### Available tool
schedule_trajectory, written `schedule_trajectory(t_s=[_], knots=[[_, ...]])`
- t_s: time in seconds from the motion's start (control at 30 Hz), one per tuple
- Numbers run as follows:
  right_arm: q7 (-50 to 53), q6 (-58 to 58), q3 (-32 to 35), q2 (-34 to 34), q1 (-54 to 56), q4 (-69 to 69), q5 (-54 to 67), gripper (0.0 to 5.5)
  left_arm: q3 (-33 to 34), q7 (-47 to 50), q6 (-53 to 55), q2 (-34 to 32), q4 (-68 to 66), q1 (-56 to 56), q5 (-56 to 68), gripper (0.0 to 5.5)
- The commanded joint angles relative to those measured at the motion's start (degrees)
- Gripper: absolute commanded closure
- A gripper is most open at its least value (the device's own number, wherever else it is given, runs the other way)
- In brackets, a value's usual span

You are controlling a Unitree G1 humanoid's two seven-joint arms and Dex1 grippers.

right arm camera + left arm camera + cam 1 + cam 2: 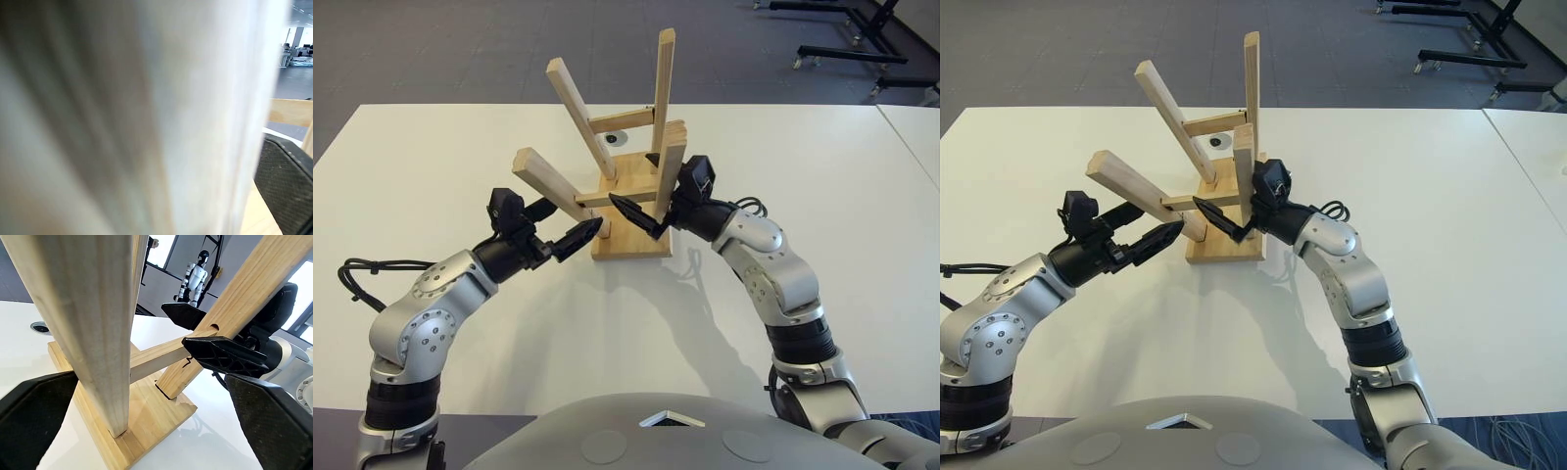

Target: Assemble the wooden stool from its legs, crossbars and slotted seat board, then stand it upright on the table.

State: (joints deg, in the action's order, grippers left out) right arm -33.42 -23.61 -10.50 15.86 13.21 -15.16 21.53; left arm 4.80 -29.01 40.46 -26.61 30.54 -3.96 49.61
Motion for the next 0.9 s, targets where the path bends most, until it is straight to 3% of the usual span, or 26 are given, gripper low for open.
schedule_trajectory(t_s=[0.03, 0.27, 0.53, 0.73, 0.9], knots=[[-2.91, -2.32, 1.75, 4.21, -1.04, 1.56, 0.34, 0.12, -3.18, -7.25, -0.07, 0.44, 6.54, 3.68, 7.01, 0.10], [-8.20, -2.93, 8.80, 13.39, -8.46, 4.42, 2.84, 0.12, -0.04, -8.09, -0.86, -1.60, 6.56, 2.86, 8.01, 0.10], [-12.26, -2.40, 13.01, 16.56, -12.77, 6.30, 4.91, 0.12, 2.71, -8.28, -2.76, -2.76, 6.25, 1.05, 7.29, 0.10], [-24.23, -6.24, 27.57, 18.52, -13.75, 0.74, 26.73, 0.12, 12.56, -0.88, -9.37, 0.13, 5.64, 2.75, 7.96, 0.10], [-21.30, -13.20, 38.56, 20.08, -9.40, -0.84, 46.74, 0.12, 15.35, 10.73, -12.32, 2.98, 14.62, 3.59, 12.34, 0.10]])
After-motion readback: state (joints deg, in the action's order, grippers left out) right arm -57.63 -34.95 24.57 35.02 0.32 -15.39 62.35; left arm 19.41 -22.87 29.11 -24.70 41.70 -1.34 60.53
